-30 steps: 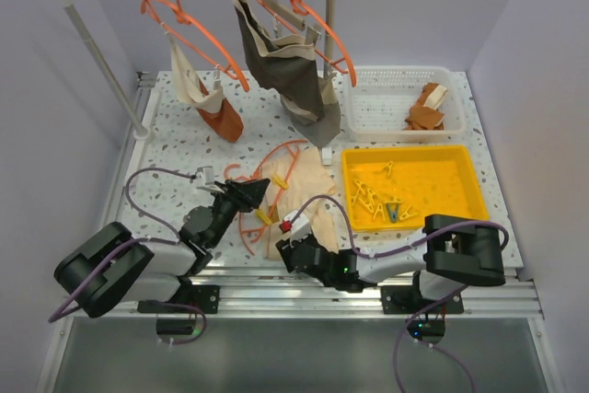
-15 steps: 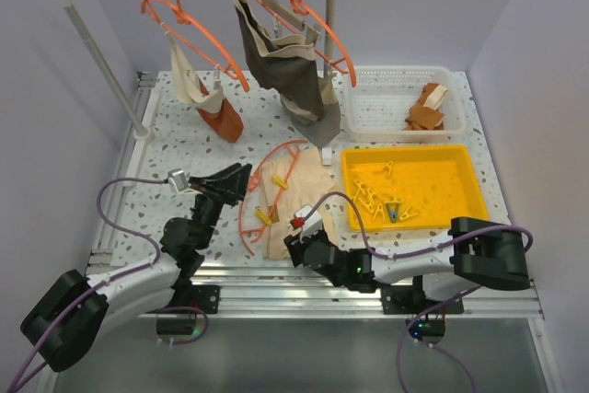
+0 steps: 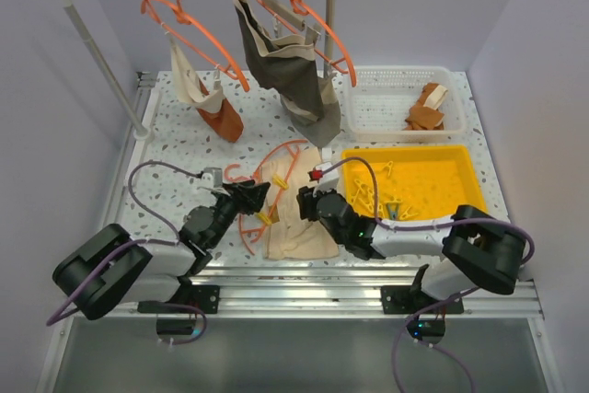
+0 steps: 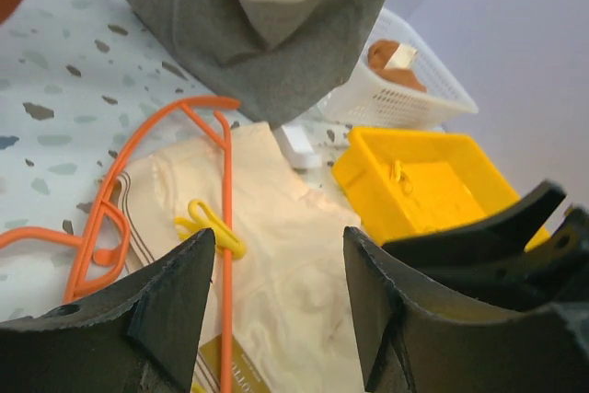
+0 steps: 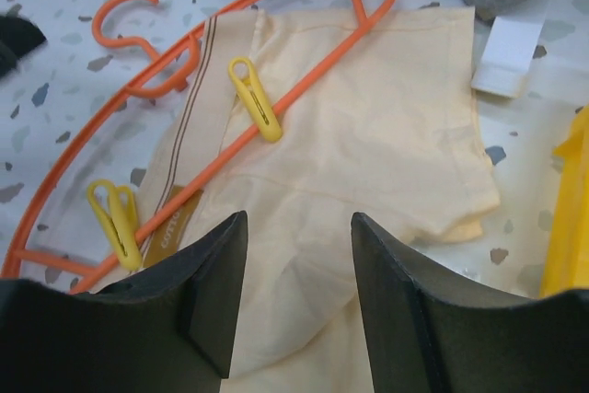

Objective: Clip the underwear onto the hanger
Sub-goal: Clamp the underwear onto the hanger, then adjust the underwear at the center of the board, then adjust the hanger at the center of the board.

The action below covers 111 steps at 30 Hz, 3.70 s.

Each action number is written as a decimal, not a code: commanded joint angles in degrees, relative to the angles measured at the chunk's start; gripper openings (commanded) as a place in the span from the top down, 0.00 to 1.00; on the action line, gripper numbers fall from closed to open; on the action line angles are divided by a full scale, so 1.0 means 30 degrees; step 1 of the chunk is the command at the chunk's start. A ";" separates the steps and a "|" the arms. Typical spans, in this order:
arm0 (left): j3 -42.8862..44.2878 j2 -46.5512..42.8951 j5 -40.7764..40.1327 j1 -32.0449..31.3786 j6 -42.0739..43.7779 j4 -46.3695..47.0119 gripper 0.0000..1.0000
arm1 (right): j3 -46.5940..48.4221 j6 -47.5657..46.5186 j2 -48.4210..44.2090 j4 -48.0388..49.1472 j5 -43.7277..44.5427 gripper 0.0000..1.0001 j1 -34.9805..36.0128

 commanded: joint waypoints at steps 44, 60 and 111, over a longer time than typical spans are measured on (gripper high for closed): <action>-0.2664 0.8404 -0.0918 0.1006 0.0753 0.9923 0.38 | 0.2574 0.3142 0.4346 -0.3397 0.0561 0.66 0.0779; -0.1141 0.4803 -0.0976 0.1006 0.1806 0.5942 0.37 | 0.3215 0.1330 0.1093 -0.4191 0.1295 0.58 0.0811; 0.1056 0.3805 -0.1914 0.2237 0.6143 0.2833 0.38 | 1.1919 0.1534 1.1608 -0.3312 -0.1402 0.61 -0.5490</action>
